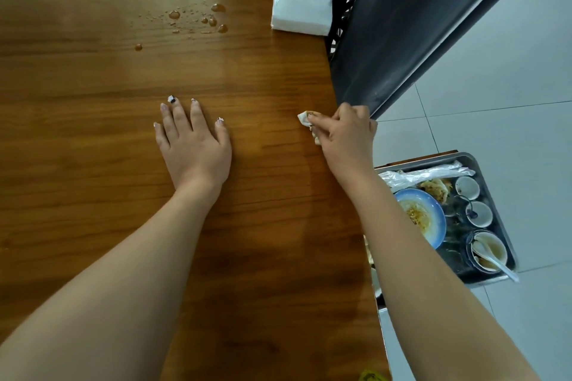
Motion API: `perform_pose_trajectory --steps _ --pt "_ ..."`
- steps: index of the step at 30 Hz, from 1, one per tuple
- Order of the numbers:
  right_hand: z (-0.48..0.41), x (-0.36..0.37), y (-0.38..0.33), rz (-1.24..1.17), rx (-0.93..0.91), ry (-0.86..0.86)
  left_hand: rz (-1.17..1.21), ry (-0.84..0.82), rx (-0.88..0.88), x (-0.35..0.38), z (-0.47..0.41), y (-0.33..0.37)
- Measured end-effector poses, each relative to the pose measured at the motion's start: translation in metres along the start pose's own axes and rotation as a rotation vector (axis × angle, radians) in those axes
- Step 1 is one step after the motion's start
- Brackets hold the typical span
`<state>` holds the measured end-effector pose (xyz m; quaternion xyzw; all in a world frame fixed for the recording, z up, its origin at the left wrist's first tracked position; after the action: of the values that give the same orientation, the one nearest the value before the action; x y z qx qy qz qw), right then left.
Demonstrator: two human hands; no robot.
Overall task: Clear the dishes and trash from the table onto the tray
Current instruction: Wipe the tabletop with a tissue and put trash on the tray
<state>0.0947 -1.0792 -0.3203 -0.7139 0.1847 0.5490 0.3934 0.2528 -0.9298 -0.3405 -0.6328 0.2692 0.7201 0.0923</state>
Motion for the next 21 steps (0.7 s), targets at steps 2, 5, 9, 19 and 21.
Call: perform_pose_trajectory --steps 2,5,9,19,21 --pt "0.010 -0.007 0.001 0.018 -0.012 -0.066 0.019 -0.004 0.013 -0.001 0.001 0.001" --pt "0.028 -0.019 -0.001 0.118 -0.146 -0.183 0.038 0.007 0.063 -0.003 0.004 0.003" --pt "0.074 -0.024 0.003 0.014 -0.207 -0.089 0.074 0.024 0.184 -0.007 0.009 0.008" --pt "0.185 -0.019 0.022 -0.064 -0.096 0.123 0.013 -0.140 0.289 0.000 0.072 0.037" --pt "0.195 -0.020 0.028 -0.083 -0.098 0.123 0.000 -0.174 0.248 0.006 0.087 0.040"
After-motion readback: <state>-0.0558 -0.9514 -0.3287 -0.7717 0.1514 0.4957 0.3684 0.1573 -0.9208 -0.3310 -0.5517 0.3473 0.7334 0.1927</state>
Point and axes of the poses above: each hand's wrist, its own z-axis away from the middle knuckle, its own x-axis out of the palm, y = z × x, the point moved 3 cm from there along -z, towards the middle knuckle, and after that the axes turned 1 degree about x, right-handed, at the moved point
